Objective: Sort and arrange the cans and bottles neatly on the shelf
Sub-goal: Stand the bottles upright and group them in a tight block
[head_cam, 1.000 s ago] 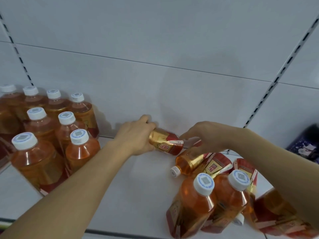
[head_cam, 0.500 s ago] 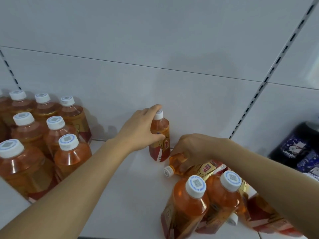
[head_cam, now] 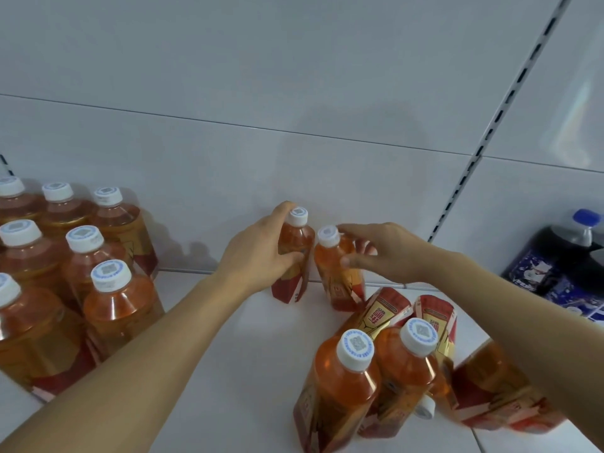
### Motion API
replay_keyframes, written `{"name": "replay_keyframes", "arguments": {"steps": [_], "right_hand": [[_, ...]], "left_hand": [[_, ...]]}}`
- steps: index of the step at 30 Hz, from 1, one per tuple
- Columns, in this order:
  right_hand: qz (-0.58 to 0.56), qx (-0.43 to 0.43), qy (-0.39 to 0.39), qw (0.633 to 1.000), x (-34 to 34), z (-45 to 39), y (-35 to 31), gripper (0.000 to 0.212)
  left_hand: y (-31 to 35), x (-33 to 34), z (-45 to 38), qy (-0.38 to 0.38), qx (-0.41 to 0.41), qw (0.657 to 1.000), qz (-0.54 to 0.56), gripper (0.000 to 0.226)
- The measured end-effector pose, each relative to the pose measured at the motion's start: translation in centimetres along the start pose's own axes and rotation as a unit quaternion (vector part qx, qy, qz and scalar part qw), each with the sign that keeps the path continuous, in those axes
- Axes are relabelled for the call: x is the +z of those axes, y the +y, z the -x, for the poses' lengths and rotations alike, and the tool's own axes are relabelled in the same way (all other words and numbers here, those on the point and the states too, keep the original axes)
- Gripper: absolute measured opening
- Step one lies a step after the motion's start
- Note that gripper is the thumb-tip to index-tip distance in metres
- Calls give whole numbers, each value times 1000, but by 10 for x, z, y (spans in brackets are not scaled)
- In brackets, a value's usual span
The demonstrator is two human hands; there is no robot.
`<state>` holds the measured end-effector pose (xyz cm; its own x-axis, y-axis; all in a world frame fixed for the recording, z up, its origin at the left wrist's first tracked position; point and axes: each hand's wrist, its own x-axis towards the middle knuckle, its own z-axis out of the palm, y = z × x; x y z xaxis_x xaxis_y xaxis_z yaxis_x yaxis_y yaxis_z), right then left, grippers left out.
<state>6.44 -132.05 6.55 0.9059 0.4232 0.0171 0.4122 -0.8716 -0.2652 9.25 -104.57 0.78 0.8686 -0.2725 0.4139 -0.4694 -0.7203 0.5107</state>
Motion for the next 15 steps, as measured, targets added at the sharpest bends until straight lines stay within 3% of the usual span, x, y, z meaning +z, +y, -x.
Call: {"name": "replay_keyframes", "arguments": {"steps": [3, 8, 15], "right_hand": [[-1, 14, 0, 1000, 1, -1, 1, 41], [-51, 45, 20, 997, 13, -1, -4, 21], [-17, 102, -32, 994, 3, -3, -10, 30]], "left_hand": [[0, 1, 0, 20, -16, 1000, -6, 77], [1, 3, 0, 18, 2, 1000, -23, 81], [2, 2, 2, -7, -28, 999, -22, 95]]}}
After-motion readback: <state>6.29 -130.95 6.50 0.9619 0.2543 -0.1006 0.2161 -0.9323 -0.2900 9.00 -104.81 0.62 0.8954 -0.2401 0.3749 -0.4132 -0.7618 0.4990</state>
